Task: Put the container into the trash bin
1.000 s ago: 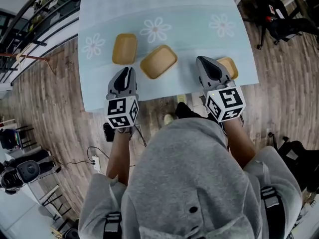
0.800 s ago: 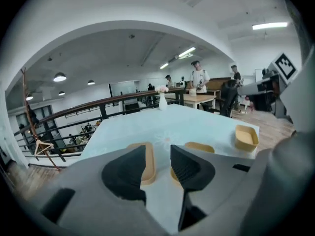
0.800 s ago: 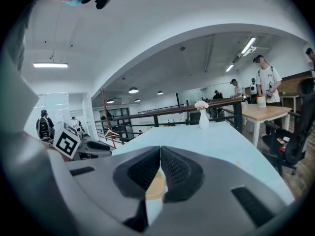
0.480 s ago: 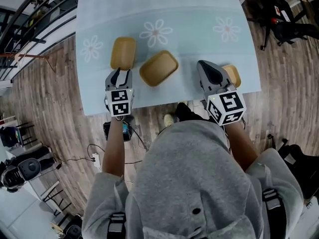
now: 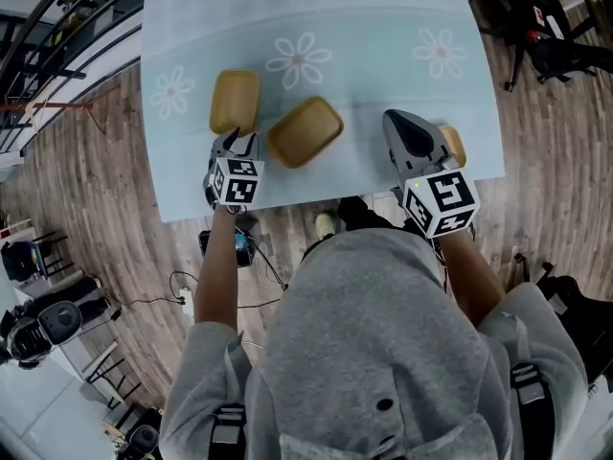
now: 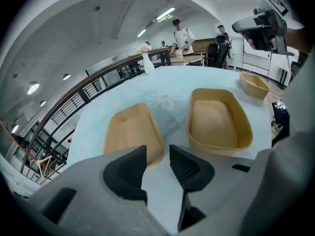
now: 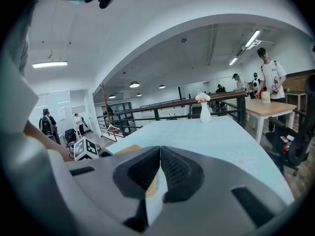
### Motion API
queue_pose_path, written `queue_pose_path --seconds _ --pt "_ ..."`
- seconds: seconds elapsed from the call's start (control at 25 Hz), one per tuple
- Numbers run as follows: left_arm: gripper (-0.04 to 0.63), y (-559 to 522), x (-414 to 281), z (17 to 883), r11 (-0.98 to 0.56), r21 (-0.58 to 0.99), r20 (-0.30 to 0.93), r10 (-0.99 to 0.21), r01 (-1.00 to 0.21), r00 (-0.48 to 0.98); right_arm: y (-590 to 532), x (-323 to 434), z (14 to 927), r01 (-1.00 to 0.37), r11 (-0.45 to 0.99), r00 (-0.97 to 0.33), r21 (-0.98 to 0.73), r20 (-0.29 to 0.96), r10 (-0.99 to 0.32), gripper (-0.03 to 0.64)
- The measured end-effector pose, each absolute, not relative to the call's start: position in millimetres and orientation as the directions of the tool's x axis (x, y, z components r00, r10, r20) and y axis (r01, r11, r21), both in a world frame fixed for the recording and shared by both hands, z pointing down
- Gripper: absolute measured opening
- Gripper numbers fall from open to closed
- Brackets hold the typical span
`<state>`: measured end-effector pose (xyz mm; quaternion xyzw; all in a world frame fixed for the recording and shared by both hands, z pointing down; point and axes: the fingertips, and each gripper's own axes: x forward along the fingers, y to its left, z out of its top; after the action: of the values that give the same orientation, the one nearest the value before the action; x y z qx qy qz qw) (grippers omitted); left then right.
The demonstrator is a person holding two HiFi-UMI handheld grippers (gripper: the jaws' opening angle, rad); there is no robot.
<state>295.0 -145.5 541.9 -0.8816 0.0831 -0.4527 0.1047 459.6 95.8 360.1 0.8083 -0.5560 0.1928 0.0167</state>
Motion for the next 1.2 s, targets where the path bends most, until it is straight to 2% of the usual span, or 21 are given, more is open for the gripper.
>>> queue_pose_path --seconds 0.08,0.24,0.44,0.84,1.2 --pt "0.158 -145.4 299.4 544.9 -0.966 -0.257 0.789 -0.232 -0.037 0.569 95.7 460.0 360.7 -0.905 -0.378 0.302 -0.195 0.332 -0.894 0.026" --pt "0.083 -147.6 305.7 549.4 -0.964 -0.263 0.795 -0.234 -0.029 0.56 96.9 459.3 363.1 -0.905 -0.372 0.292 -0.206 0.335 -0.896 0.026" --pt "0.045 -151.3 307.0 552.2 -0.962 -0.273 0.809 -0.232 -0.005 0.54 95.2 456.7 362.5 -0.907 -0.373 0.295 -0.195 0.338 -0.894 0.026" --pt "0.038 -148.8 277.7 521.1 -0.952 -0.298 0.752 -0.28 -0.071 0.597 100.6 428.7 347.7 -0.909 -0.376 0.307 -0.179 0.323 -0.895 0.026" --pt "0.038 -154.9 233.0 503.3 -0.934 -0.293 0.72 -0.355 -0.202 0.596 85.0 403.0 341.0 -0.943 -0.289 0.229 -0.166 0.307 -0.924 0.026"
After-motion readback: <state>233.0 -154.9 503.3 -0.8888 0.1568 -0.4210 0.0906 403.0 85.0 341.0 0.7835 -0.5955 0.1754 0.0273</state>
